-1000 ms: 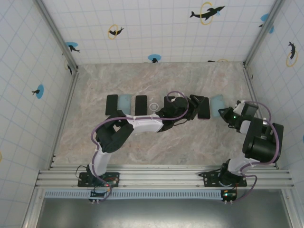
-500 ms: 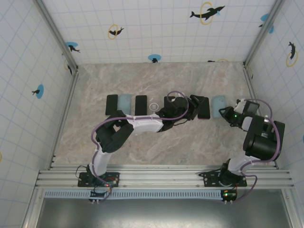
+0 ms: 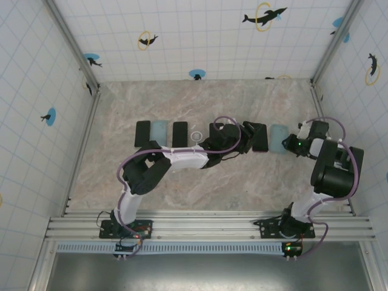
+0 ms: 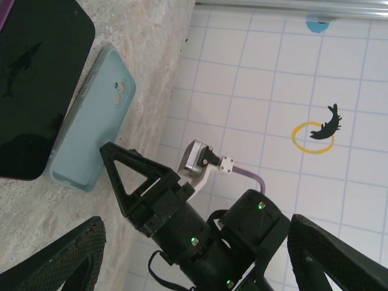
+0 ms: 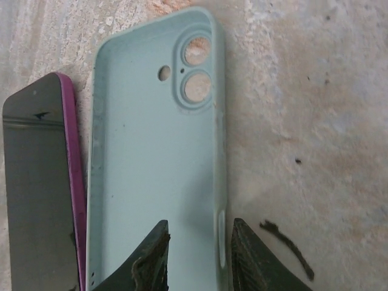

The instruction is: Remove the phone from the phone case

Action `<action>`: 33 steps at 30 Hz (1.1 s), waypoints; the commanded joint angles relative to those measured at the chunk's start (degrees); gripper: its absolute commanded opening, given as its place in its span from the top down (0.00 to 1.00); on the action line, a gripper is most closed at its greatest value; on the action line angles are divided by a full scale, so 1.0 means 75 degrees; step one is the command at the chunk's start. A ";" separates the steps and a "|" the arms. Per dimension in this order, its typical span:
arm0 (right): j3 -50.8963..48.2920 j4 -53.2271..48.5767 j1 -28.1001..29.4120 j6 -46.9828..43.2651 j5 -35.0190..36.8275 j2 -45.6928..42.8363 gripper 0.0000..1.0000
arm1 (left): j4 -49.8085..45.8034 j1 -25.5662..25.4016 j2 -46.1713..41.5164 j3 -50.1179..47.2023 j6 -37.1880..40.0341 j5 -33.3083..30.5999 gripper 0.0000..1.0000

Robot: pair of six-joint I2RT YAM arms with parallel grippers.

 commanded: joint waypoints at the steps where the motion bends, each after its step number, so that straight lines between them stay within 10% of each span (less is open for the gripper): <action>1: 0.0343 -0.0714 0.0151 -0.0669 0.0690 0.0302 0.71 | 0.0207 0.0081 0.0112 -0.0008 -0.0068 0.0149 0.20; 33: 0.1578 -0.1742 0.0885 -0.2741 0.2348 0.0882 0.91 | 0.0209 0.0140 0.0214 0.0109 0.0002 0.0327 0.20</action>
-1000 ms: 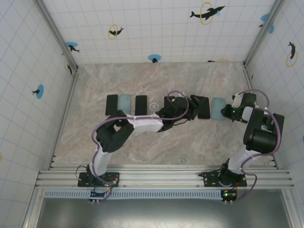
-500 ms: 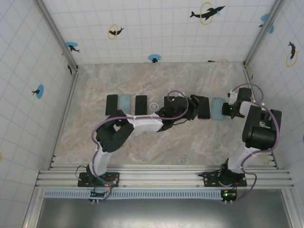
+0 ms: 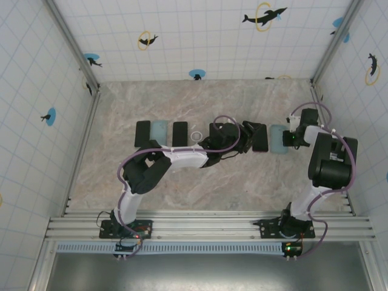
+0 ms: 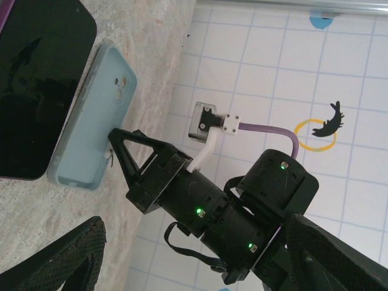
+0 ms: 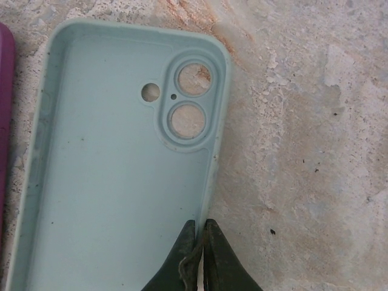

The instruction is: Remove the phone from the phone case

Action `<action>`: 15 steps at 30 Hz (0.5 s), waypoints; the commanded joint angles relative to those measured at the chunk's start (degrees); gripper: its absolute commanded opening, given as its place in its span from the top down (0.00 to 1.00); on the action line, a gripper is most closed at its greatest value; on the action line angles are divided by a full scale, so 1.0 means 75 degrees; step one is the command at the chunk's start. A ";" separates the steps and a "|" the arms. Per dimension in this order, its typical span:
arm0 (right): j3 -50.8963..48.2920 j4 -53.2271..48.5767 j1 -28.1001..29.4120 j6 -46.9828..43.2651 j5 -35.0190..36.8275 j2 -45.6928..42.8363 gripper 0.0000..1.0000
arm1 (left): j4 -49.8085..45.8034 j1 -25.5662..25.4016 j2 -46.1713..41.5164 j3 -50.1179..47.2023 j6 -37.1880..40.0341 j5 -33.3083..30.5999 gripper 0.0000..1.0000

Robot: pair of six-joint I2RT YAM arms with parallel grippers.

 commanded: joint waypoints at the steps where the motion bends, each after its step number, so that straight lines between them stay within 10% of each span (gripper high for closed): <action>1: 0.0159 -0.0293 0.0096 -0.0237 0.0149 0.0250 0.91 | 0.0184 0.0058 0.0171 0.0106 -0.0001 0.0102 0.20; 15: 0.0208 -0.0193 0.0304 -0.0422 0.0050 0.0261 0.91 | 0.0277 0.0052 0.0174 0.0071 0.0005 0.0097 0.20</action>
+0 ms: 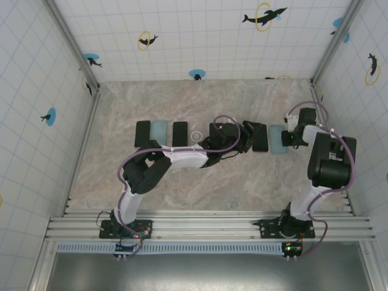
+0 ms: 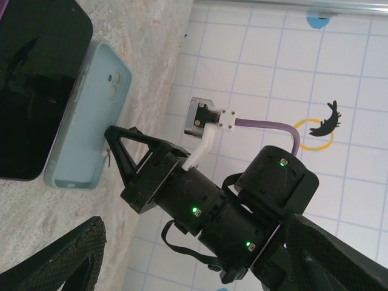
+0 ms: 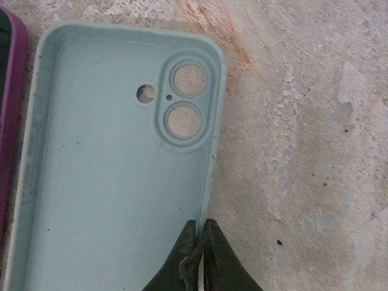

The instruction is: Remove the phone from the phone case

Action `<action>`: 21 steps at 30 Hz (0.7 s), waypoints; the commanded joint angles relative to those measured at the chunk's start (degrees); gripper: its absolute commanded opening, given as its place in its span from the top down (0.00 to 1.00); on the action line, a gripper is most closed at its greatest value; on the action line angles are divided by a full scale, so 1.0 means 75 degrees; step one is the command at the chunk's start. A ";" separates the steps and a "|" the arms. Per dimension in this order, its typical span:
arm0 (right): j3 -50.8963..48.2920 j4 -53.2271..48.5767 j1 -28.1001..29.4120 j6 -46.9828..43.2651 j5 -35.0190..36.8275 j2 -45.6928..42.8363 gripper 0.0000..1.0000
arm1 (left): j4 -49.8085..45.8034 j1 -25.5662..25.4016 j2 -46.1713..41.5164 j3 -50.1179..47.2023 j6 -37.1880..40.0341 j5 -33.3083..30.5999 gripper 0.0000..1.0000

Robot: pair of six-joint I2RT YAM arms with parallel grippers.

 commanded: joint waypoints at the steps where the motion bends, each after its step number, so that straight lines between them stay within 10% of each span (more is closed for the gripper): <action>1: 0.0167 -0.0214 0.0108 -0.0072 -0.0096 0.0226 0.91 | 0.0171 0.0051 0.0155 0.0071 0.0011 0.0093 0.20; 14: 0.0217 -0.0175 0.0053 0.0259 -0.0191 -0.0114 0.77 | 0.0071 0.0073 0.0073 0.0061 0.0242 0.0059 0.20; 21: 0.0180 -0.0281 -0.0047 0.0377 -0.0548 -0.0657 0.70 | -0.0587 0.0358 -0.0561 -0.0301 0.1954 -0.0044 0.18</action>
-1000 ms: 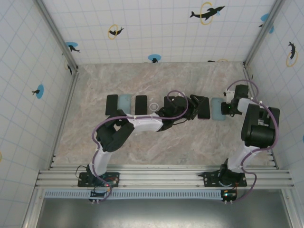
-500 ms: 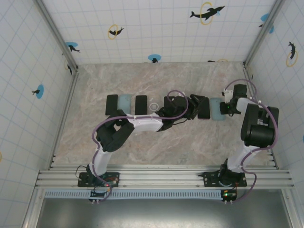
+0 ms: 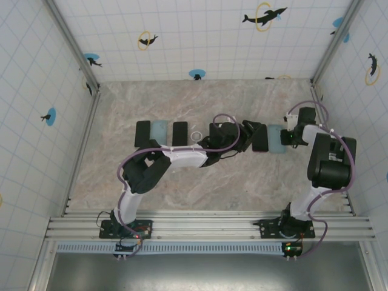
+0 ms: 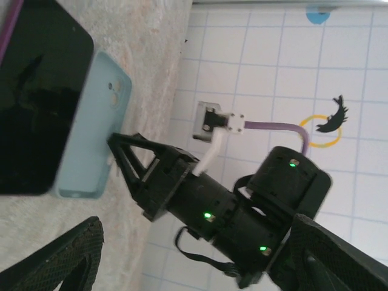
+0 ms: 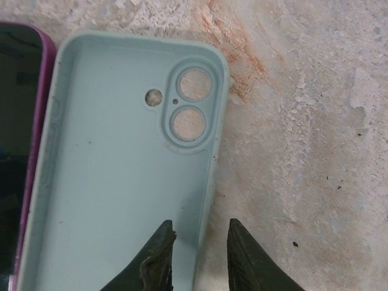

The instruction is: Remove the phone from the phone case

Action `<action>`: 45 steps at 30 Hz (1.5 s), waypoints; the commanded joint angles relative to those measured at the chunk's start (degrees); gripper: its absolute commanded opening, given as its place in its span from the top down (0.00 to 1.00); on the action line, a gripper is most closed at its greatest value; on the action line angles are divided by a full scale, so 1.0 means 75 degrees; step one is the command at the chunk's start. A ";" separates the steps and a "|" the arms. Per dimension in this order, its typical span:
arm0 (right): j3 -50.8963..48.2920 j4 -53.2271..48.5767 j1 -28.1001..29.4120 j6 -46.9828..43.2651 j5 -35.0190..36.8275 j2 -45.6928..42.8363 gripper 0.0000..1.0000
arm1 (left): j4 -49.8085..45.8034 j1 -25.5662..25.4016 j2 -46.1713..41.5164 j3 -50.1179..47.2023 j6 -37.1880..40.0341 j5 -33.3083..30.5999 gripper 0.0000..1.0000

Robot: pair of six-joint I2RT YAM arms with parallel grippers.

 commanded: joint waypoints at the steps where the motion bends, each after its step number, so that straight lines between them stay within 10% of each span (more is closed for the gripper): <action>1: 0.0150 -0.0224 -0.0035 0.0126 -0.0378 -0.0594 0.69 | -0.0638 0.0319 -0.0642 -0.0321 0.1598 -0.0065 0.18; 12: -0.0949 0.0934 0.0235 0.1319 -0.2734 -0.2261 0.45 | -0.2548 0.1672 -0.2563 -0.1640 0.6879 0.0264 0.03; 20: -0.2494 0.2821 0.0448 0.2606 -0.3194 -0.3510 0.00 | -0.3346 0.2838 -0.3930 -0.3149 0.9159 0.0476 0.02; 29: -0.4955 0.4876 0.1494 0.3149 0.1347 -0.4755 0.01 | -0.2489 0.4748 -0.5785 -0.5771 1.0344 -0.0330 0.02; 45: -0.7504 0.9661 0.1394 0.2386 0.1504 -0.3683 0.01 | 0.1223 0.6786 -0.6641 -0.9263 1.1537 -0.0888 0.03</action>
